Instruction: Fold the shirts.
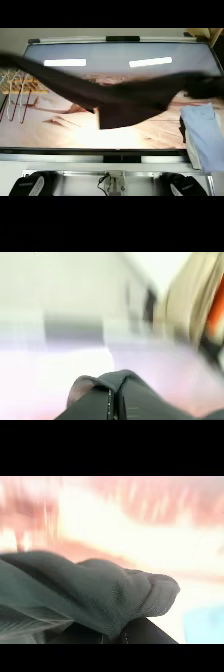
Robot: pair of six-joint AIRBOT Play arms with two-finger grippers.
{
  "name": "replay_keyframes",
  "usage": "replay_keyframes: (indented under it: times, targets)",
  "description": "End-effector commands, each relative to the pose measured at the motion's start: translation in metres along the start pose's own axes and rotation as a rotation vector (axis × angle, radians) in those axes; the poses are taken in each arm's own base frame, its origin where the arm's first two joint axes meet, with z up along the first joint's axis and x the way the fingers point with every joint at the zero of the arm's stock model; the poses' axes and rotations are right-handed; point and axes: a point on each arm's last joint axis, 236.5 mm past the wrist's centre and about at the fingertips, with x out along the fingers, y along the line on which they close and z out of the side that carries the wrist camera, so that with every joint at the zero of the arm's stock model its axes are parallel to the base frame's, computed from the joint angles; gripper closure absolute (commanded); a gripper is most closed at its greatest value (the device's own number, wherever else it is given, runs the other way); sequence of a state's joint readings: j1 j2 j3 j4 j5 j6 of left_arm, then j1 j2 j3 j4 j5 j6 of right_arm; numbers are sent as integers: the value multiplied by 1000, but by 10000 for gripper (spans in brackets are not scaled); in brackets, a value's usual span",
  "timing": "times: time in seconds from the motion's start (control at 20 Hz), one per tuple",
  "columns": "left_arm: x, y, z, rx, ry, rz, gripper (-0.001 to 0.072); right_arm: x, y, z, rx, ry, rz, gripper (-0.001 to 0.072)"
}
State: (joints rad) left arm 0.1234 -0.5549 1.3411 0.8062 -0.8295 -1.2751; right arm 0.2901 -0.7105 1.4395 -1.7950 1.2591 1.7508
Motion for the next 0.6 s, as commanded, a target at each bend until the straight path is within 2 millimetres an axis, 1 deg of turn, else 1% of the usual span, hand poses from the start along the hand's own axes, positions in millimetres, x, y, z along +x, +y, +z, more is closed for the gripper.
replay_keyframes:
  times: [0.0,0.05,0.1,0.15,0.2,0.25,0.35,0.4,0.5,0.55]
  targets:
    - [-137,-88,162,255,-482,69,672,-171,-41,99,70,-520,-18,631]
    - [-145,-87,159,218,-459,102,672,-200,-42,100,88,-580,9,631]
    - [-146,-83,149,178,-418,129,672,-217,-43,98,98,-613,26,631]
    - [-144,-78,139,157,-373,147,671,-228,-45,95,105,-631,32,631]
    - [-139,-73,128,158,-322,161,671,-230,-46,91,110,-627,31,631]
    - [-133,-68,116,149,-269,167,672,-226,-47,86,110,-599,27,631]
    - [-117,-50,90,122,-169,192,671,-198,-48,69,105,-469,-1,630]
    - [-107,-35,73,105,-108,218,672,-179,-49,57,101,-375,-27,631]
    - [-85,8,24,61,47,295,671,-130,-55,26,85,-133,-107,631]
    - [-73,35,-6,42,124,343,671,-105,-56,14,71,-34,-145,631]
